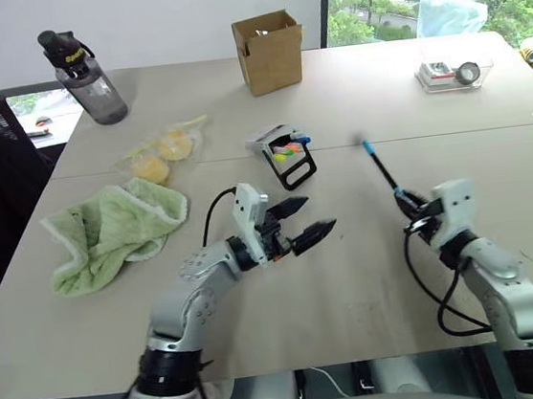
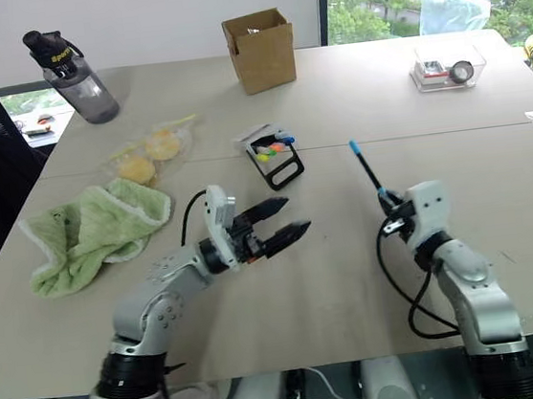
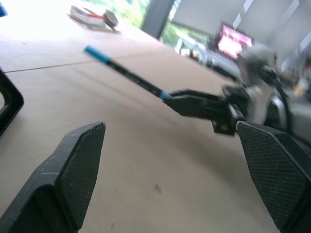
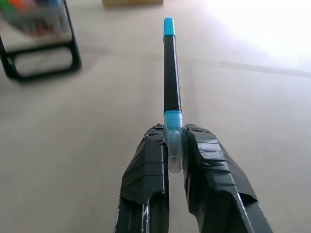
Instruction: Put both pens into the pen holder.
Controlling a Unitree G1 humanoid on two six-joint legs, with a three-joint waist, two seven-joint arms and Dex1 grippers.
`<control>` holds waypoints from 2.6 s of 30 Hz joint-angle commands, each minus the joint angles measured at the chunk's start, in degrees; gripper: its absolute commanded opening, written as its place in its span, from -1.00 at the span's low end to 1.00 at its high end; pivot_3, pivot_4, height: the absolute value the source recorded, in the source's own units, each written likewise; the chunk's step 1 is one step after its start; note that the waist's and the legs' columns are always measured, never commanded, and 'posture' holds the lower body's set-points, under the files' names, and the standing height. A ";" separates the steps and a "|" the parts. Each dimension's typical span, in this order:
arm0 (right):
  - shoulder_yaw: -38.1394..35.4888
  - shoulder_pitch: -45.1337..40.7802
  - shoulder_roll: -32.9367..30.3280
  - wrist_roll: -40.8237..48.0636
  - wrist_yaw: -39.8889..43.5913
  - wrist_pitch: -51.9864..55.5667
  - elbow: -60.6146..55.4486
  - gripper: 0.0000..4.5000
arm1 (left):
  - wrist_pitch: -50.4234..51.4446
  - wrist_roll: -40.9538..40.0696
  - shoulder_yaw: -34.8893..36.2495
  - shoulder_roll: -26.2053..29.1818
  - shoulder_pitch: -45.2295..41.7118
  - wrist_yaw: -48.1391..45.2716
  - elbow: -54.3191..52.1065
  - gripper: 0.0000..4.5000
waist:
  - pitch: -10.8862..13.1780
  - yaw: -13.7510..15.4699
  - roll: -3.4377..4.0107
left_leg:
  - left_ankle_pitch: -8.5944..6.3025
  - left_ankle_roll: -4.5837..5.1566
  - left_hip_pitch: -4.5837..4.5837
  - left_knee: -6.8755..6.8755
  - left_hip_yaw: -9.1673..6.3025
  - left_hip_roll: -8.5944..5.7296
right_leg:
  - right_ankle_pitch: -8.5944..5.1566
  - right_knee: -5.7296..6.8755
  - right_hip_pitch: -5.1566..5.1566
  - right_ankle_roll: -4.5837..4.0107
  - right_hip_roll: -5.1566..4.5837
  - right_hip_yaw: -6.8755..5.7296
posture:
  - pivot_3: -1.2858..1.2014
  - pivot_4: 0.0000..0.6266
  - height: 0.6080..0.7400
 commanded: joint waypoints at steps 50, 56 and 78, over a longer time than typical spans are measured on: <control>4.87 6.98 -8.85 18.50 16.03 1.63 -14.16 1.00 | 9.83 -23.06 9.21 -5.33 -6.38 2.21 1.34 0.64 | 0.02 -0.28 -0.03 | 0.00 -0.01 -0.01 0.00 -0.05 -0.02 | -0.01 -0.06 0.02 -0.02 0.12 -0.02 | 0.03 -0.52 0.93; 7.26 6.42 -9.40 13.71 14.70 2.38 -13.23 1.00 | 8.42 -20.93 10.53 -2.73 -4.02 1.35 0.21 0.64 | 0.02 -0.40 -0.03 | 0.00 -0.01 -0.01 0.00 -0.05 -0.01 | -0.01 -0.07 0.02 -0.02 0.11 -0.02 | 0.03 -0.52 0.93; 20.05 -10.79 -11.72 -10.43 9.96 7.56 10.90 -0.20 | -2.55 -0.62 5.81 18.94 5.34 -13.05 -2.05 0.63 | 0.12 -0.04 -0.07 | 0.08 -0.16 -0.11 -0.14 0.00 -0.02 | -0.10 -0.26 -0.06 -0.19 -0.36 -0.09 | 0.03 -0.52 0.93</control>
